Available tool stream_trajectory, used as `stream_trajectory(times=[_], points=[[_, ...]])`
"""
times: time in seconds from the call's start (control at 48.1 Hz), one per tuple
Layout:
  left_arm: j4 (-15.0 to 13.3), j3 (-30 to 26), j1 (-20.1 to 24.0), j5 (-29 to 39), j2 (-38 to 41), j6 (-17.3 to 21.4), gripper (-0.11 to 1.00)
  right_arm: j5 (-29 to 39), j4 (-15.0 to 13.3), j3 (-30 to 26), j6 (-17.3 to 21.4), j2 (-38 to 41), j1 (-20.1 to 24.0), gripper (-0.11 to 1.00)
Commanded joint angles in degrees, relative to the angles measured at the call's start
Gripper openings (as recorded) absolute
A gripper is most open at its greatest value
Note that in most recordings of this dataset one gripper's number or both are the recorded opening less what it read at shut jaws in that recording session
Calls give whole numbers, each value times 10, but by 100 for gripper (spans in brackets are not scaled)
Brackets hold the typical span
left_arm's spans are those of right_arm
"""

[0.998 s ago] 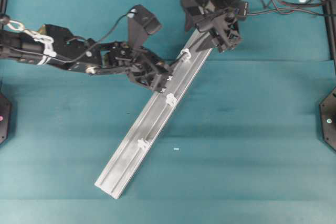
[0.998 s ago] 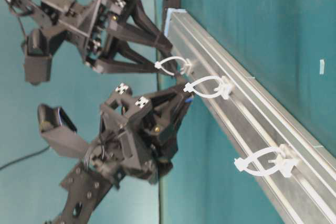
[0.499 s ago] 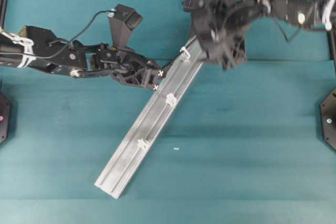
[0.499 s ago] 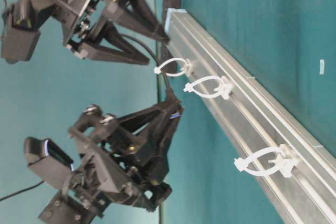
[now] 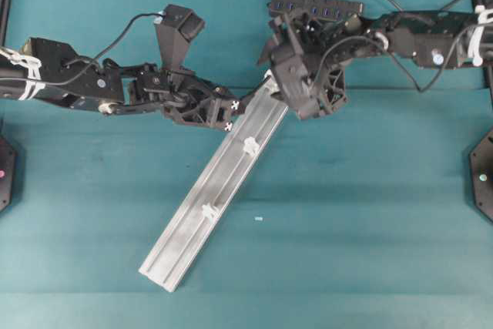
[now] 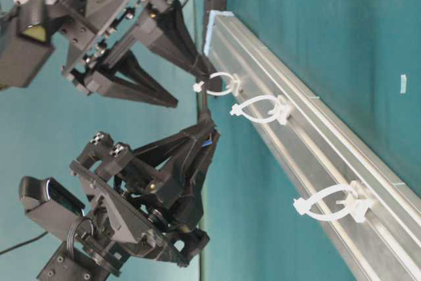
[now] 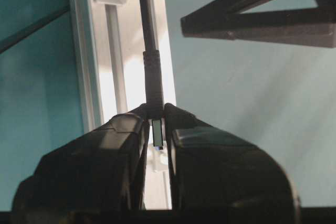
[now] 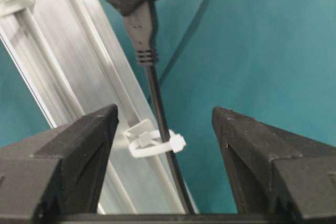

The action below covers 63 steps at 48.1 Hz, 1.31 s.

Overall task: Pass the USB cable through three rings with both arms.
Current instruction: 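Release the right gripper and pull the cable through with the left gripper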

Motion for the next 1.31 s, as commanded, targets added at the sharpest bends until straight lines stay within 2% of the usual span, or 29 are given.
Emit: stream_trajectory(times=[0.0,0.312,0.707,0.79,0.957,1.019,1.29], points=[[3,-8,-3,-4,-33,-1,9,-12,-4,-4,6,5,5,78],[3,-9,-3,-4,-32,-1,9,-17,-8,-7,6,14,10,76],[3,-10,-3,-4,-31,0,9,-13,-8,-8,4,29,10,68],[3,-10,-3,-4,-31,0,9,-15,-8,-11,4,32,10,59],[3,-11,-3,-4,-31,0,9,-20,-8,-16,4,33,10,20],[3,-12,-3,-4,-31,0,9,-22,-8,-18,4,34,10,8],[3,-13,-3,-4,-30,6,9,-21,-8,-19,4,34,10,7]])
